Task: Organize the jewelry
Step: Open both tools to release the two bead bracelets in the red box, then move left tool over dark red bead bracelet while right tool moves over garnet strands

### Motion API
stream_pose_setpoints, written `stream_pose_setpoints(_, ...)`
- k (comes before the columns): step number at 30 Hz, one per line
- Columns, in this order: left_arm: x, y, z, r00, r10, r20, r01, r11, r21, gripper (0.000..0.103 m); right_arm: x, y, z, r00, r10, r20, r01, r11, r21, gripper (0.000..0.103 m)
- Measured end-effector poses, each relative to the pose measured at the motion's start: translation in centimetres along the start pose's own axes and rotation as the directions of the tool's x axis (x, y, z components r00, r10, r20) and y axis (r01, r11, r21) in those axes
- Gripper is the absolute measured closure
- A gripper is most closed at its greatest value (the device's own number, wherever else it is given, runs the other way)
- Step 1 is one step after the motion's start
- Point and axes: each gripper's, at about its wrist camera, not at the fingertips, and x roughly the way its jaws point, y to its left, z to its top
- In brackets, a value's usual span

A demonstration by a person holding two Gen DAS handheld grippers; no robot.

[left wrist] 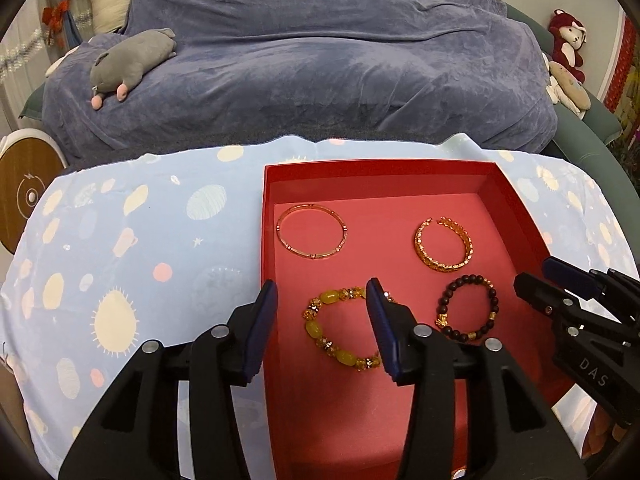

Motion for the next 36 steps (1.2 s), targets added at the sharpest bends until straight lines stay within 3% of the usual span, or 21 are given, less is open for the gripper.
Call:
stream_pose_setpoints(8, -4.1, -0.7, -2.3, 1.0, -0.004, 0.023, 0.004, 1.0, 0.007, 0.058, -4.3, -0.6, -2.5, 1.0, -0.008, 0.026, 0.007, 1.0, 0.021, 0.065)
stream_pose_setpoints(19, -7.3, -0.7, -8.7, 0.999, 0.01, -0.031, -0.01, 1.0, 0.0, 0.058, -7.7, -1.2, -9.2, 1.0, -0.023, -0.018, 0.025, 0.998, 0.064, 0.065)
stream_pose_setpoints(29, -6.8, -1.2, -13.7, 0.993, 0.02, -0.116, -0.022, 1.0, -0.018, 0.054, -8.6, -0.4, -14.7, 0.997, -0.018, -0.075, 0.024, 0.997, 0.071, 0.065)
stream_pose_setpoints(36, -5.2, -1.8, -15.4, 0.985, 0.037, -0.169, -0.04, 0.999, -0.019, 0.054, -8.4, 0.2, -16.0, 0.995, -0.003, -0.099, 0.012, 0.996, 0.085, 0.065)
